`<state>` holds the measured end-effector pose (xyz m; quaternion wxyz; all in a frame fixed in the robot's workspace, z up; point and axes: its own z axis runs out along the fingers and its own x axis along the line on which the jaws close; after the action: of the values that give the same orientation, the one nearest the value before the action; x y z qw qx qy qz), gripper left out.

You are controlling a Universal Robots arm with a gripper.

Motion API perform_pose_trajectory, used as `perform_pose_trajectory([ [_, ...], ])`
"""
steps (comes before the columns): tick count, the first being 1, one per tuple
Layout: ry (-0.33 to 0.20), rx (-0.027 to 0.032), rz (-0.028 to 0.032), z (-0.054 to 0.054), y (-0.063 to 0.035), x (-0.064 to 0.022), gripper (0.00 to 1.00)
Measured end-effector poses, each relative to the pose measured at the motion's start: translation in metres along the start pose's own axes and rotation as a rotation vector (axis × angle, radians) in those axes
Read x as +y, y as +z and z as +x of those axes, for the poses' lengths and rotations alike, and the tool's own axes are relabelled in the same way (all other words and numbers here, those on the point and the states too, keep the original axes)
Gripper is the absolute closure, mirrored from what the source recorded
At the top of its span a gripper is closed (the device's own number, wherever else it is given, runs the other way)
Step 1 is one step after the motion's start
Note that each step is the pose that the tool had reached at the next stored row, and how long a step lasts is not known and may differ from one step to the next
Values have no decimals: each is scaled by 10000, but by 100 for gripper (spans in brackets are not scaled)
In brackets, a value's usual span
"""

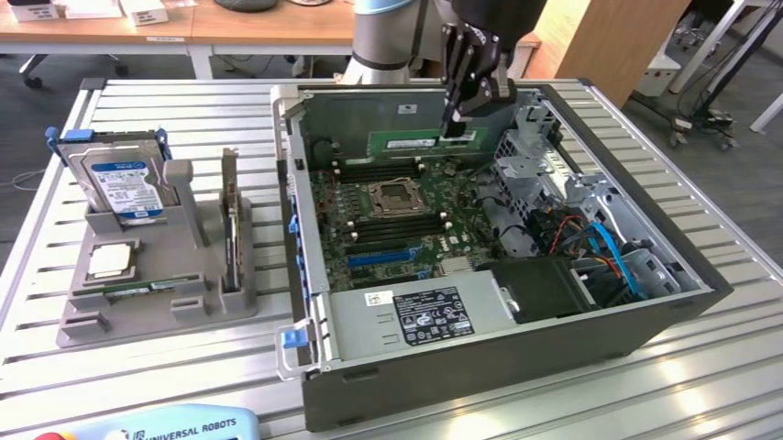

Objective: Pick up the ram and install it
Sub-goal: 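Pick up the ram and move it above insertion slot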

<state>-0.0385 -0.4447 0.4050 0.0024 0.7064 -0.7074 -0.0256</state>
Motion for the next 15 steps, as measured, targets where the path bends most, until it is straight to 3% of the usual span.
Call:
perform_pose_trajectory([
  [9, 0, -8, 1, -180, 10, 0, 89],
  [15, -1, -27, 3, -196, 13, -21, 89],
])
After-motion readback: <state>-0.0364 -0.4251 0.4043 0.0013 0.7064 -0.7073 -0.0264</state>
